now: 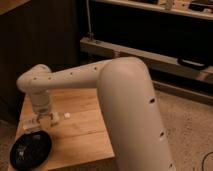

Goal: Place the bottle in the ceramic bowl

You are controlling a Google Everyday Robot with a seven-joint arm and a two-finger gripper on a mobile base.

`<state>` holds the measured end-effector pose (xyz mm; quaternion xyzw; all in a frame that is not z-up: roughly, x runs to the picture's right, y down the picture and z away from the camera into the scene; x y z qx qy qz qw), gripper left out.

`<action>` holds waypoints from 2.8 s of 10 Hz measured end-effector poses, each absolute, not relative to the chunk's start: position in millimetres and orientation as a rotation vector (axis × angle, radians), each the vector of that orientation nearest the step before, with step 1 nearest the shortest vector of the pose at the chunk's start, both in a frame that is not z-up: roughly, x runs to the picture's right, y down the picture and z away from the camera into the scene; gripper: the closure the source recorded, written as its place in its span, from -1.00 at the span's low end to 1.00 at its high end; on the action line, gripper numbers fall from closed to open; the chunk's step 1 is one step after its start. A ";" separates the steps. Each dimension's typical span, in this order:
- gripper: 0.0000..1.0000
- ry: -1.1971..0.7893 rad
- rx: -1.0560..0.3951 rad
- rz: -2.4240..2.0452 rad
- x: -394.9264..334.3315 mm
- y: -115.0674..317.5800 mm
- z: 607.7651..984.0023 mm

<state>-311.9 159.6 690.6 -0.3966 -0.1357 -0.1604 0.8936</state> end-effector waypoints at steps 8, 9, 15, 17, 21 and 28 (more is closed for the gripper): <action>0.34 -0.488 -0.864 -0.797 -415.2 270.4 667.0; 0.13 -0.519 -0.859 -0.820 -415.8 273.5 671.5; -0.43 -0.612 -0.836 -0.854 -412.1 263.8 672.2; -0.43 -0.612 -0.836 -0.854 -412.3 264.0 672.0; -0.43 -0.612 -0.836 -0.853 -412.0 263.8 672.2; -0.43 -0.612 -0.836 -0.853 -412.0 263.7 672.2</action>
